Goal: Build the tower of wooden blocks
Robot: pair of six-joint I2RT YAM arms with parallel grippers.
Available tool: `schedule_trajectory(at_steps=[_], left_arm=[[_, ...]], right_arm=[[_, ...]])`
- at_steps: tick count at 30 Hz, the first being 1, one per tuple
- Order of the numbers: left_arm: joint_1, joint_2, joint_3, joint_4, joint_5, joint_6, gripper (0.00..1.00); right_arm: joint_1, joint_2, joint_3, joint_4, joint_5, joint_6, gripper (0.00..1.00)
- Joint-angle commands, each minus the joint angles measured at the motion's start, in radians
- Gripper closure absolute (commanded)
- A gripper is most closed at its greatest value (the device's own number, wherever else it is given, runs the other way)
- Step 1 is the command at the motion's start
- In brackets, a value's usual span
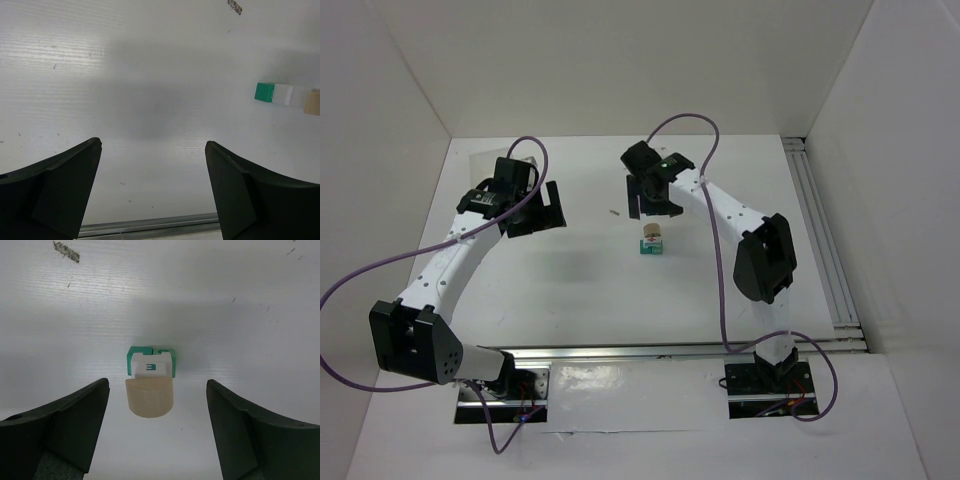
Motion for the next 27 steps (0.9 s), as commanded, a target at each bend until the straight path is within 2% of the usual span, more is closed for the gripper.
schedule_trajectory(at_steps=[1,6,8,10,12,13,15,17,22,27], left_arm=[[-0.004,-0.021,0.010,0.007,0.007,0.022,0.02],[-0.004,-0.021,0.010,0.007,0.007,0.022,0.02],[-0.004,-0.021,0.010,0.007,0.007,0.022,0.02],[-0.004,-0.021,0.010,0.007,0.007,0.022,0.02],[-0.004,-0.021,0.010,0.007,0.007,0.022,0.02],[-0.004,-0.021,0.010,0.007,0.007,0.013,0.02],[-0.004,-0.021,0.010,0.007,0.007,0.013,0.02],[-0.004,-0.021,0.010,0.007,0.007,0.013,0.02],[-0.004,-0.030,0.032,-0.002,-0.011,0.022,0.01],[-0.004,-0.030,0.032,-0.002,-0.011,0.022,0.01]], right_arm=[[-0.016,-0.083,0.045,-0.011,0.042,-0.012,0.15],[-0.082,-0.166,0.036,-0.002,0.079,-0.021,0.15],[-0.108,-0.209,0.005,0.018,0.154,0.000,0.13],[-0.168,-0.310,-0.111,0.085,0.230,0.061,0.06],[-0.256,-0.450,-0.240,0.177,0.214,0.082,0.00],[-0.292,-0.493,-0.363,0.263,0.182,0.091,0.00],[-0.370,-0.592,-0.503,0.326,0.070,0.114,0.00],[-0.401,-0.631,-0.561,0.366,0.029,0.125,0.00],[-0.433,-0.706,-0.679,0.390,0.051,0.159,0.00],[-0.447,-0.738,-0.679,0.361,0.077,0.159,0.00]])
